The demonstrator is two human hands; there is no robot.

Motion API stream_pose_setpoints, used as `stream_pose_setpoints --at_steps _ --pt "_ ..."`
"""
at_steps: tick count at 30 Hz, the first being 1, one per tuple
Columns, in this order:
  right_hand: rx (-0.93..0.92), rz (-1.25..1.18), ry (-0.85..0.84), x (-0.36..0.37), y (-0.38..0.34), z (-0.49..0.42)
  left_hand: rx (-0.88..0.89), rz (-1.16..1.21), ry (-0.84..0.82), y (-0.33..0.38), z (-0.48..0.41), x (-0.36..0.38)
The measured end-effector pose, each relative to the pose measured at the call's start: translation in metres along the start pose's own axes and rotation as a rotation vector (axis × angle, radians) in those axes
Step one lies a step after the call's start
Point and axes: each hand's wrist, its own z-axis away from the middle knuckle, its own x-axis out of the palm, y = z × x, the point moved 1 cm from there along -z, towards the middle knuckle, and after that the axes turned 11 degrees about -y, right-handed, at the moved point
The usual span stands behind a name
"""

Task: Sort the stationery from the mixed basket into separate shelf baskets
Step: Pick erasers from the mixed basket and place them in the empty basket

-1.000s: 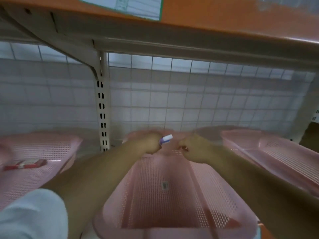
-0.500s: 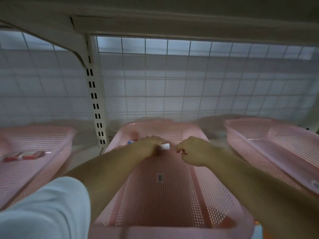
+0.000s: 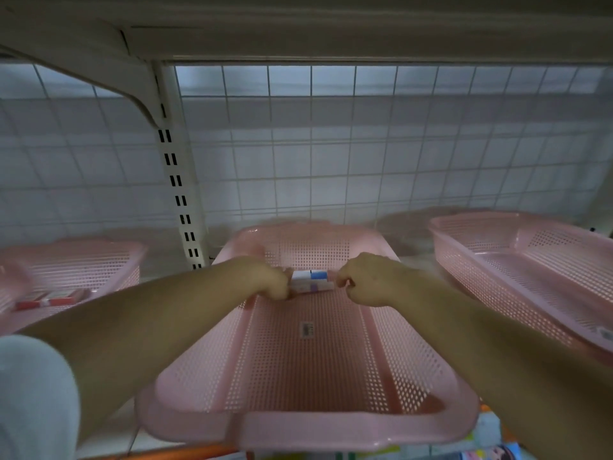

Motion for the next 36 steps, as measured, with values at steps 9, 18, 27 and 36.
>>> stream_pose_setpoints --at_steps 9,18,27,36 --pt "0.0 0.034 -0.029 0.001 -0.001 -0.002 0.052 -0.195 0.248 -0.004 0.01 0.01" --pt "0.0 0.057 -0.014 -0.001 -0.002 -0.001 -0.043 -0.405 0.289 0.0 0.016 0.0" --pt "-0.038 0.181 0.08 -0.026 -0.025 0.001 0.048 -0.247 0.524 -0.032 0.056 -0.019" --pt "-0.043 0.041 0.304 -0.052 -0.094 -0.009 -0.011 0.002 0.777 -0.076 0.141 -0.004"
